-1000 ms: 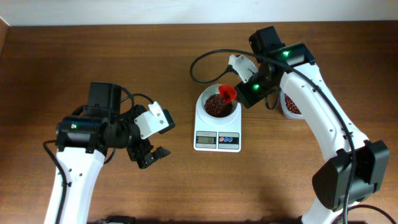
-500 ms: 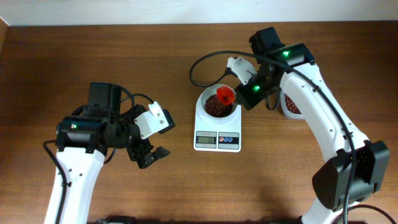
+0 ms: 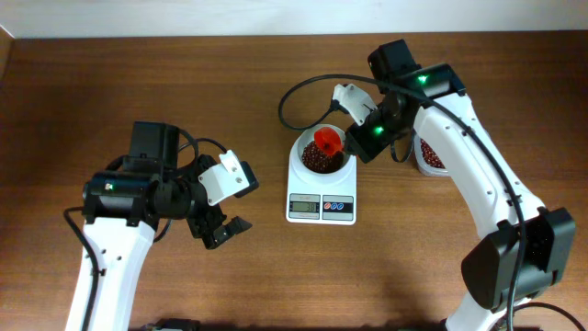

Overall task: Scoop and weigh 50g on scale
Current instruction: 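Tilt the scoop over the white bowl to pour beans in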

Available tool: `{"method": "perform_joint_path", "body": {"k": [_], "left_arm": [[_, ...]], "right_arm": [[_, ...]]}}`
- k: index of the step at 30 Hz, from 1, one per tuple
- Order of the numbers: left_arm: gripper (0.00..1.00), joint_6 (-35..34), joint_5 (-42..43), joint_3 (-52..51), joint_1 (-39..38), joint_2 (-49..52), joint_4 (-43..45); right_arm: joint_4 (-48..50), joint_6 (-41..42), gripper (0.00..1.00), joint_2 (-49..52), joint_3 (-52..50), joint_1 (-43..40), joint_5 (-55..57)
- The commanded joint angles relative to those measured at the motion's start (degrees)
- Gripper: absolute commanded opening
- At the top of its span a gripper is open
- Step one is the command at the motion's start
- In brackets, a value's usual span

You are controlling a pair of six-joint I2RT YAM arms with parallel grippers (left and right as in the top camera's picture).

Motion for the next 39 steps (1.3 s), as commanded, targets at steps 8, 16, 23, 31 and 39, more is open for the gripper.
{"method": "perform_joint_path", "body": {"k": [8,16,23,31,39], "left_arm": [[0.99,-0.3,0.2,0.9,0.3,-0.1,-0.1],[0.99,-0.3,0.2,0.9,0.3,-0.1,-0.1],[0.99,-0.3,0.2,0.9,0.3,-0.1,-0.1],[0.99,-0.3,0.2,0.9,0.3,-0.1,-0.1],[0.99,-0.3,0.2,0.9,0.3,-0.1,-0.1]], "right_arm": [[-0.1,-0.6,0.04,-0.6,1.4,0.0,-0.9],[-0.5,-0.9,0.04,-0.6,1.4,0.0,-4.6],[-0.5,-0.9,0.04,-0.6,1.4,0.0,-4.5],[-0.4,-0.9,0.04,-0.6,1.4,0.0,1.9],[0.0,2.3,0.04,-0.5,1.4,0.2,8.3]]}}
